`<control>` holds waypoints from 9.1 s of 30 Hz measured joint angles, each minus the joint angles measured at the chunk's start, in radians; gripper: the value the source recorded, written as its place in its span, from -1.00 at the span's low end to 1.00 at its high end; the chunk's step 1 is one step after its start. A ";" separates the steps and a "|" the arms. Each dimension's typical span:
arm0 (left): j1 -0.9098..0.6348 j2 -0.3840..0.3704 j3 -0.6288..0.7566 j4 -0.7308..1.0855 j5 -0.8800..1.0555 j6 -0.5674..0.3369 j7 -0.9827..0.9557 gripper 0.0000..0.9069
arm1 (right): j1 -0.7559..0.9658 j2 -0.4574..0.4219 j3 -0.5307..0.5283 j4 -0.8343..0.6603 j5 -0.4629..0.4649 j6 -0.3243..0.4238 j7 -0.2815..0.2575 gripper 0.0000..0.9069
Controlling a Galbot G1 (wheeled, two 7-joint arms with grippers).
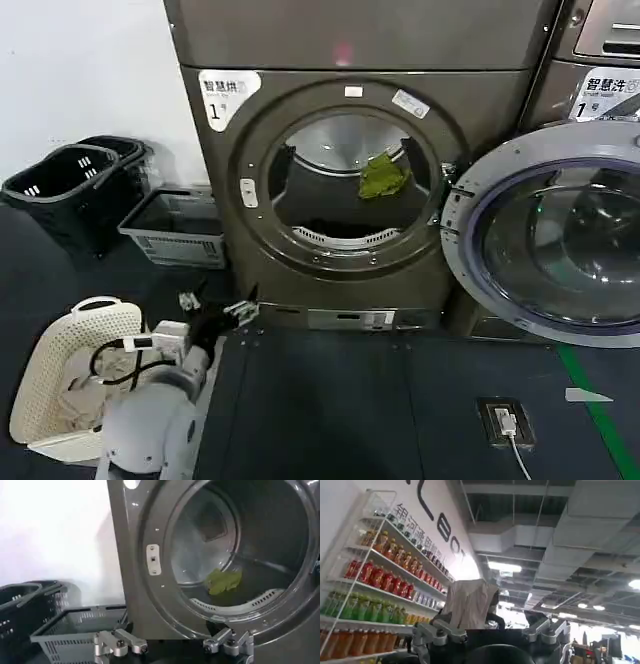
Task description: Grasp the clothes from the dryer.
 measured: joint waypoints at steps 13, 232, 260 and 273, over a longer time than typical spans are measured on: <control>0.002 -0.008 0.000 0.003 -0.014 0.000 -0.015 1.00 | 0.001 -0.002 -0.002 -0.008 0.001 0.004 -0.002 1.00; -0.305 -0.051 -0.001 0.365 0.094 0.000 0.070 1.00 | 0.040 0.077 -0.061 -0.015 0.011 0.077 -0.006 1.00; -0.588 0.021 0.000 0.620 1.111 -0.724 1.145 1.00 | 0.038 0.075 -0.072 -0.030 -0.012 0.089 -0.013 1.00; -0.633 0.049 0.067 0.703 1.157 -1.045 1.280 1.00 | 0.037 0.076 -0.080 -0.031 -0.019 0.099 -0.014 1.00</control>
